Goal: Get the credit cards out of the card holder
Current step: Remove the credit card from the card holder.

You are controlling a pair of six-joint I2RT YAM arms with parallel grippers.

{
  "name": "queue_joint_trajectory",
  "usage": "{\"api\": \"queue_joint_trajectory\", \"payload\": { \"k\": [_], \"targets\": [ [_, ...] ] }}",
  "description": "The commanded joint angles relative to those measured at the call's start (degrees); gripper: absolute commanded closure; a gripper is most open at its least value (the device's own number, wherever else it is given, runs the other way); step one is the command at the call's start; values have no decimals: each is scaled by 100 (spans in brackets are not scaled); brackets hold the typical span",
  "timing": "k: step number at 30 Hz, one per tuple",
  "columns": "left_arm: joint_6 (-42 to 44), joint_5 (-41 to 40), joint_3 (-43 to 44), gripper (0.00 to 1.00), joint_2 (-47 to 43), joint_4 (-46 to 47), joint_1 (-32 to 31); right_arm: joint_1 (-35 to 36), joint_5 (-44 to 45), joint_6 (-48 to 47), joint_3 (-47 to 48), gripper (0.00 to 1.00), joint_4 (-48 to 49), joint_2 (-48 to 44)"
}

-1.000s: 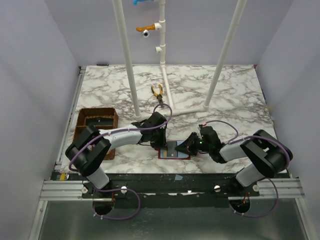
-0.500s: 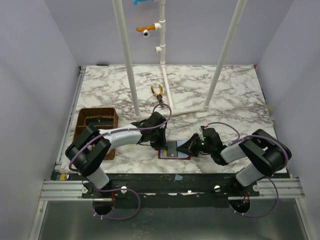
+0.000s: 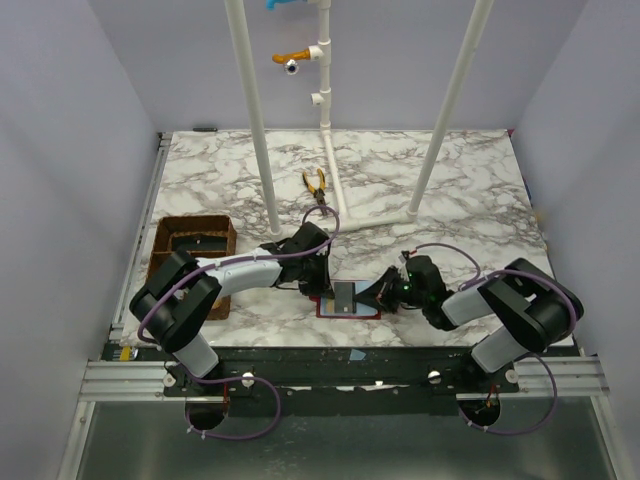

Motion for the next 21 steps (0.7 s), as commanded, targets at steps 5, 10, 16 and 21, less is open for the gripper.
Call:
{"api": "queue_joint_trajectory", "payload": {
  "k": [5, 10, 16, 21],
  "targets": [
    [134, -282, -237, 100, 78, -308, 136, -80, 467, -708, 80, 100, -1046, -580],
    [144, -281, -218, 100, 85, -310, 136, -84, 694, -929, 120, 100, -1535, -921],
    [174, -272, -178, 100, 76, -320, 145, -135, 855, -1144, 190, 99, -2089, -1339],
    [193, -271, -158, 100, 35, -335, 145, -173, 993, -1315, 258, 99, -2557, -1726]
  ]
}}
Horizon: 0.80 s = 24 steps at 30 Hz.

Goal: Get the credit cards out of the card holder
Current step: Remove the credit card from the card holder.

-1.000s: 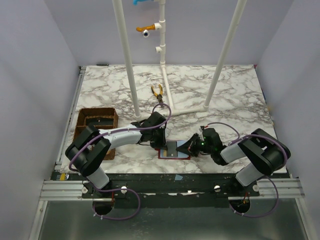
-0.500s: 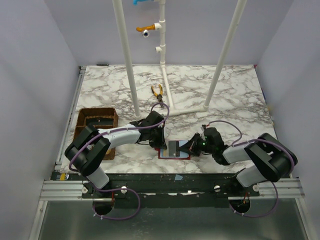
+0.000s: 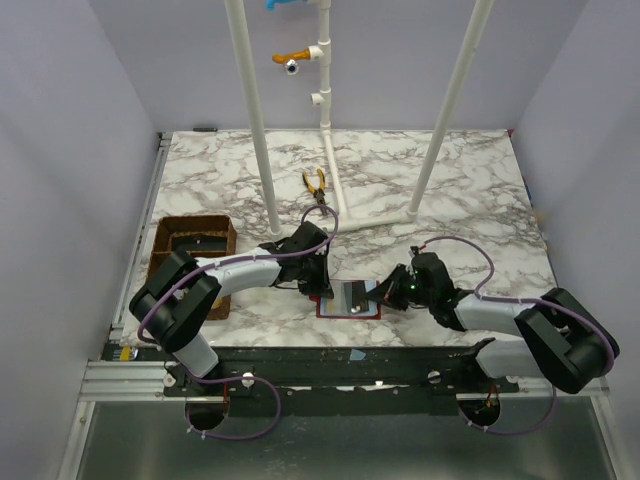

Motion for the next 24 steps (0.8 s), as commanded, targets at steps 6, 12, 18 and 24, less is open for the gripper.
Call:
{"api": "queue_joint_trajectory", "payload": {
  "k": [6, 12, 18, 24],
  "targets": [
    [256, -328, -71, 100, -33, -419, 62, -89, 424, -379, 205, 99, -1073, -654],
    [324, -353, 56, 100, -183, -559, 58, -101, 451, -444, 370, 99, -1473, -972],
    [356, -345, 141, 100, -298, -628, 60, -105, 487, -476, 485, 99, -1746, -1198],
    [373, -335, 156, 100, -508, -610, 62, -105, 465, -475, 606, 99, -1878, -1317]
  ]
}}
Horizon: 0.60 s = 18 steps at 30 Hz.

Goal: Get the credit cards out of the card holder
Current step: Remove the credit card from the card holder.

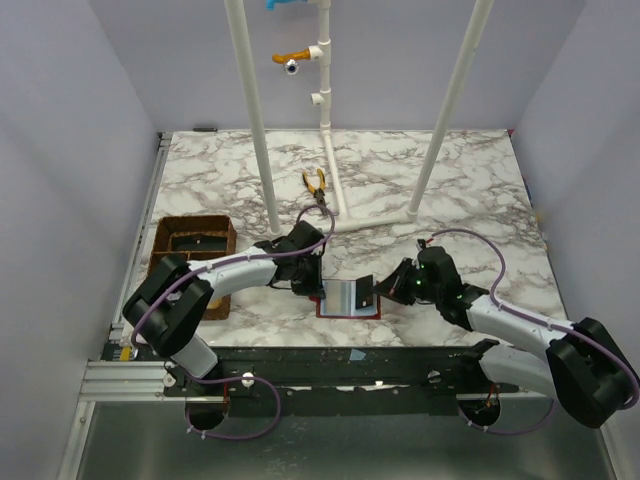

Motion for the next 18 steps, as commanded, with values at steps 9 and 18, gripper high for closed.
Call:
{"api": "queue_joint_trajectory", "payload": {
  "k": [9, 18],
  "targets": [
    [87, 81, 225, 47, -880, -126, 89, -32, -86, 15, 479, 99, -292, -150],
    [-349, 1093, -167, 25, -1498, 602, 485, -32, -529, 266, 814, 99, -255, -222]
  ]
}}
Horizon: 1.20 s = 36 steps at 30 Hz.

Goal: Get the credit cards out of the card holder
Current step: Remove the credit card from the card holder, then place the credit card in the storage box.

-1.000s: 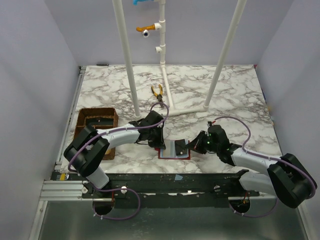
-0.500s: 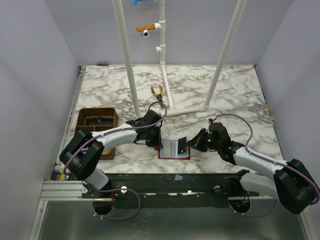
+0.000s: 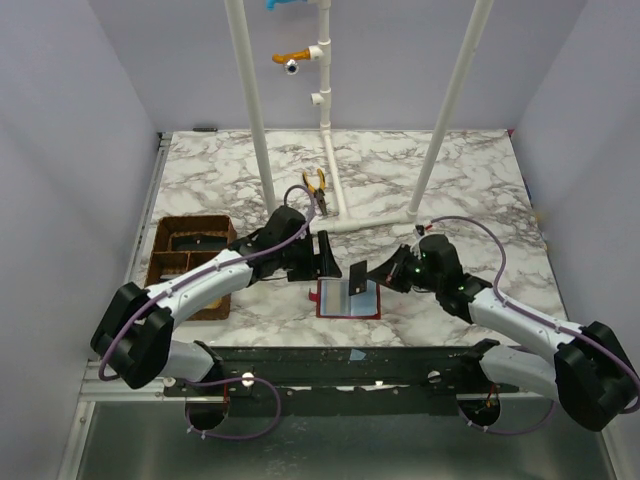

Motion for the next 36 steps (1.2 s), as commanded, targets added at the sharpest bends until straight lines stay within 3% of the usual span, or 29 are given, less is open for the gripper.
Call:
{"api": "queue_joint_trajectory", "payload": {
  "k": [1, 12, 24, 30, 36],
  "targets": [
    [-331, 771, -243, 25, -364, 534, 223, -32, -404, 224, 264, 99, -33, -114],
    [-1111, 1596, -688, 25, -693, 1545, 512, -31, -1302, 1001, 393, 99, 1005, -1],
    [-1831, 2047, -1059, 29, -781, 2573, 589, -24, -1637, 1476, 337, 99, 1683, 126],
    [-2150, 2186, -1237, 48, -793, 2995, 585, -28, -1637, 1463, 303, 99, 1661, 86],
    [-2396, 2280, -1383, 78, -810, 3368, 584, -24, -1578, 1400, 251, 99, 1546, 19]
  ]
}}
